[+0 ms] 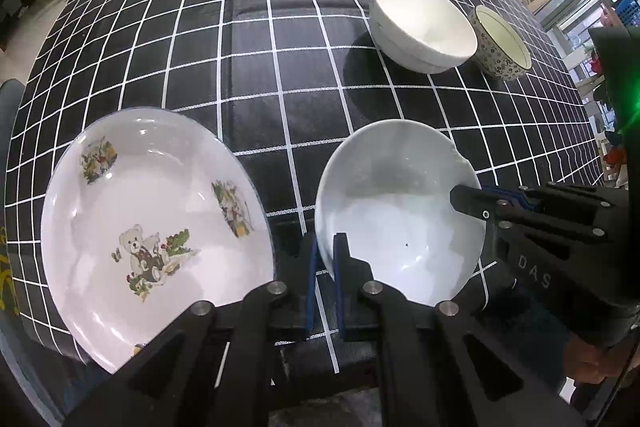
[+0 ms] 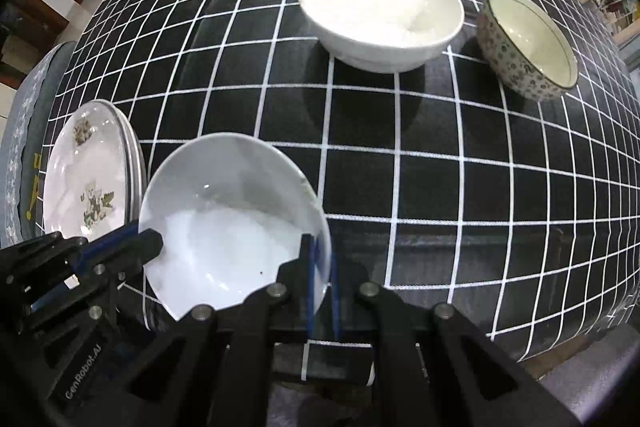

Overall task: Organize plates and bowls
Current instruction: 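Carry the white bowl over the plate stack and lower it, then open both grippers and reach to the second white bowl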

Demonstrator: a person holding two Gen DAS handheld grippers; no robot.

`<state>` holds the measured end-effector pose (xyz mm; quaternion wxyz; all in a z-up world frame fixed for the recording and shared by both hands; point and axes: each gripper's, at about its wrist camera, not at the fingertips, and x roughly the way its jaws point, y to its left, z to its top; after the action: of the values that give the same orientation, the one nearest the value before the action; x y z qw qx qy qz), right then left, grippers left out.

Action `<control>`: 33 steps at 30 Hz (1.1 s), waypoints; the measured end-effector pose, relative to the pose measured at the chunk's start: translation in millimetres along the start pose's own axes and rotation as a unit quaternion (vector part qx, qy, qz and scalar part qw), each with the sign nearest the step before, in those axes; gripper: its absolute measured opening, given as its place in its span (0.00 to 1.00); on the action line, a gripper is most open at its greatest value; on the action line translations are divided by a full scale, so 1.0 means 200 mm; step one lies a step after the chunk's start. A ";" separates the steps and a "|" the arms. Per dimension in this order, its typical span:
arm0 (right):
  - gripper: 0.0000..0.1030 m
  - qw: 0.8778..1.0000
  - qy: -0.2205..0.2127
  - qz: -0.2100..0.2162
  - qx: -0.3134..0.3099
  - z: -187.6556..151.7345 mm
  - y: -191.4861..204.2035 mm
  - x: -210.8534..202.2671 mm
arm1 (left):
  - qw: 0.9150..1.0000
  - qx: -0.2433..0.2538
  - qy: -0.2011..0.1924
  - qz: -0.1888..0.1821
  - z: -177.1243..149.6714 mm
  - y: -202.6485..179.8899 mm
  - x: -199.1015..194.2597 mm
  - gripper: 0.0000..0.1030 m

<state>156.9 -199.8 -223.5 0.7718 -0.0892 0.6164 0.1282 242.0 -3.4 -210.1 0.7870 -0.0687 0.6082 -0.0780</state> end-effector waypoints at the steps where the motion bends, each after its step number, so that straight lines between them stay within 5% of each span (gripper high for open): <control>1: 0.09 1.000 0.000 -0.001 0.000 0.02 0.03 0.01 | 1.000 0.000 0.000 0.000 -0.02 0.00 -0.01 0.06; 13: 0.09 1.000 0.011 0.017 0.009 0.12 -0.03 0.01 | 1.000 -0.001 0.002 -0.002 0.01 0.02 -0.06 0.07; 21: 0.09 0.999 0.000 0.026 0.021 0.34 -0.08 -0.07 | 1.000 0.005 -0.015 0.003 0.08 0.03 -0.19 0.07; 33: 0.09 0.997 -0.036 0.026 0.062 0.59 -0.29 -0.31 | 0.999 0.016 -0.049 -0.001 0.35 -0.07 -0.38 0.07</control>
<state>272.4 -225.5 -138.4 0.7940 -0.0200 0.5969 0.1130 291.2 -1.1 -117.9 0.8169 -0.0605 0.5672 -0.0853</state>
